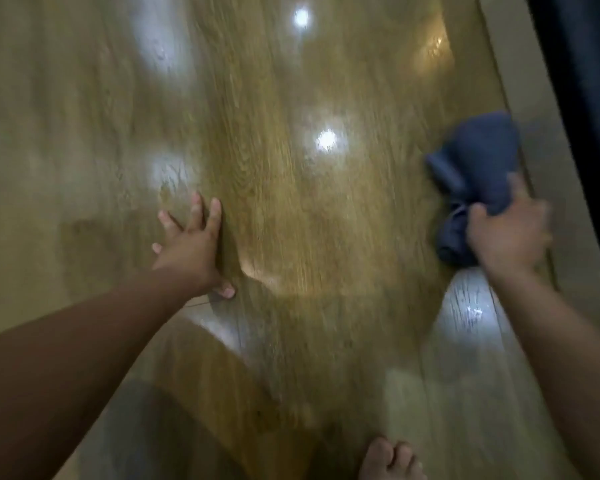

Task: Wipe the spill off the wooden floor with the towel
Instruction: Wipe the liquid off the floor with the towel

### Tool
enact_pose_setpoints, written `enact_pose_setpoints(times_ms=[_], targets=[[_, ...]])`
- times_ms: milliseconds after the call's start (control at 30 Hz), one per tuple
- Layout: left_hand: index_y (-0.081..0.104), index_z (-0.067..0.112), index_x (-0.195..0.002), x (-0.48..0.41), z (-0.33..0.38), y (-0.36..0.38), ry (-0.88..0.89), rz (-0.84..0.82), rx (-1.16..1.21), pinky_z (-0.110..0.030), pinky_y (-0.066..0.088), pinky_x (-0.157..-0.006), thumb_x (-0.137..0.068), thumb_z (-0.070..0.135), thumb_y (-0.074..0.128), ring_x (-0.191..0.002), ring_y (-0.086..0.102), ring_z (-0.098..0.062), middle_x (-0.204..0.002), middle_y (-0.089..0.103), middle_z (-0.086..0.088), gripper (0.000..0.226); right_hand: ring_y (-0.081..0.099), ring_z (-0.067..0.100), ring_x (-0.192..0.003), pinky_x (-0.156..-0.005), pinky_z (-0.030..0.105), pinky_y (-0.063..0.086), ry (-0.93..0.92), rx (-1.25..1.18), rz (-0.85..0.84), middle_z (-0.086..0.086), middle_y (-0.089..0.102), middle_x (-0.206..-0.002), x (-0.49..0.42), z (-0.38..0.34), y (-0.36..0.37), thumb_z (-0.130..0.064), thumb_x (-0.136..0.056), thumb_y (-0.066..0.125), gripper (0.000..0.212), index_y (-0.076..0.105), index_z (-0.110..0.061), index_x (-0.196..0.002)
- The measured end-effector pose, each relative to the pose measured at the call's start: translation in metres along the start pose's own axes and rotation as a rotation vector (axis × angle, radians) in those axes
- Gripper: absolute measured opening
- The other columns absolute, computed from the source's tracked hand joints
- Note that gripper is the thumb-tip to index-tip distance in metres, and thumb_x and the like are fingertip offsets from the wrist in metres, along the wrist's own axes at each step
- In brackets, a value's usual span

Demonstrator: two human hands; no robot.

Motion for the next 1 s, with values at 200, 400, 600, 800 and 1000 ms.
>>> enact_pose_setpoints(times_ms=[200, 400, 600, 800, 1000], targets=[[-0.029, 0.03, -0.15, 0.003, 0.008, -0.007, -0.016, -0.034, 0.061, -0.073, 0.014, -0.109, -0.057, 0.036, 0.093, -0.141, -0.026, -0.052, -0.152, -0.045, 0.006, 0.153, 0.05, 0.039, -0.121, -0.096, 0.045, 0.043, -0.248, 0.114, -0.218, 0.016, 0.035, -0.147, 0.08, -0.127, 0.065, -0.043, -0.092, 0.054, 0.071, 0.022, -0.029, -0.154], [0.001, 0.019, -0.159, -0.008, -0.025, 0.015, -0.037, 0.104, 0.069, -0.067, 0.011, -0.116, -0.063, 0.074, 0.064, -0.149, -0.017, -0.036, -0.166, -0.006, -0.009, 0.127, 0.053, 0.037, -0.118, -0.092, 0.041, 0.046, -0.923, 0.033, -0.723, 0.009, 0.038, -0.145, 0.182, -0.236, 0.102, -0.035, -0.093, 0.055, 0.068, 0.024, -0.04, -0.154], [0.023, 0.019, -0.152, -0.025, -0.014, -0.056, -0.07, 0.191, 0.004, -0.051, 0.038, -0.107, -0.061, 0.058, 0.085, -0.145, 0.02, -0.033, -0.161, 0.016, -0.001, 0.116, 0.053, 0.045, -0.121, -0.1, 0.054, 0.044, -0.182, 0.131, -0.07, 0.021, 0.05, -0.137, -0.095, -0.076, 0.023, -0.045, -0.077, 0.049, 0.076, 0.035, -0.026, -0.149], [-0.02, 0.02, -0.154, -0.072, -0.002, -0.091, -0.082, 0.074, -0.009, -0.061, 0.029, -0.112, -0.047, 0.054, 0.093, -0.145, -0.004, -0.053, -0.161, -0.027, 0.008, 0.16, 0.045, 0.041, -0.133, -0.103, 0.045, 0.041, -0.342, 0.214, -0.169, 0.017, 0.028, -0.156, -0.019, -0.2, 0.066, -0.046, -0.093, 0.055, 0.085, 0.01, -0.014, -0.158], [0.036, 0.02, -0.148, -0.068, -0.004, -0.098, 0.025, 0.055, -0.196, -0.047, 0.031, -0.114, -0.048, 0.078, 0.078, -0.137, 0.04, -0.031, -0.152, 0.04, -0.007, 0.123, 0.055, 0.039, -0.118, -0.085, 0.041, 0.046, -1.172, 0.249, -0.548, 0.011, 0.039, -0.147, 0.105, -0.325, 0.12, -0.039, -0.092, 0.057, 0.078, 0.015, -0.033, -0.157]])
Point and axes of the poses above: each hand's wrist, its own x-axis away from the middle knuckle, its own y-axis out of the palm, z = x × y, the point moved 5 cm from there along -x, towards the middle knuckle
